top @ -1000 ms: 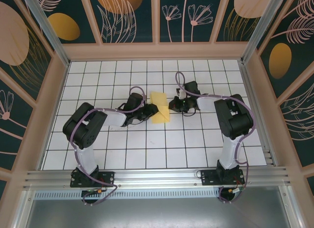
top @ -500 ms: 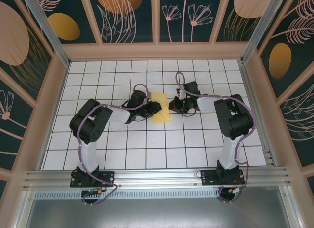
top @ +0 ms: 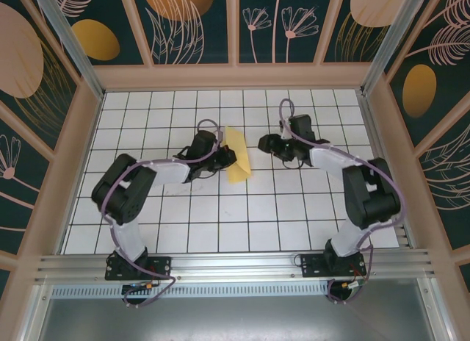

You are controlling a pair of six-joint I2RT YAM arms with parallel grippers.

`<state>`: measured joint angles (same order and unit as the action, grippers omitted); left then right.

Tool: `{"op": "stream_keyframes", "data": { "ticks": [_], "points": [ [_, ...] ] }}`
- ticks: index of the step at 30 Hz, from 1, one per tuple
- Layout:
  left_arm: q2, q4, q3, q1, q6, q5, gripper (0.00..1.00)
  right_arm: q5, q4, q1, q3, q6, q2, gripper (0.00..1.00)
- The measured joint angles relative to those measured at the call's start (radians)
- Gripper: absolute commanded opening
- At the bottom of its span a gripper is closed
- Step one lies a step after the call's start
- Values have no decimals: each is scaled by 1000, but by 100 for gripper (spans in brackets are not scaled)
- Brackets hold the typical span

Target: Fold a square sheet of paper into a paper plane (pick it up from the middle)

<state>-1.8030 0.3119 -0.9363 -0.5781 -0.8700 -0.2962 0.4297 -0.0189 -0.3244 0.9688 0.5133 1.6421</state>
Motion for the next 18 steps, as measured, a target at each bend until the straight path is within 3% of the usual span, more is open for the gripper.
{"op": "stream_keyframes", "data": {
  "ticks": [5,9,13,18],
  "points": [
    [172,-282,-100,-2,136,244,1,-131,0,24,-34,-5,-142,70],
    [205,-487,-224,-20,215,490,1,-214,-8,41,-60,-5,-187,70],
    [153,-665,-335,-63,257,726,1,-264,-35,66,-67,3,-195,69],
    [-64,-873,-505,-116,268,1003,0,-301,-50,109,-102,36,-203,69]
  ]
}}
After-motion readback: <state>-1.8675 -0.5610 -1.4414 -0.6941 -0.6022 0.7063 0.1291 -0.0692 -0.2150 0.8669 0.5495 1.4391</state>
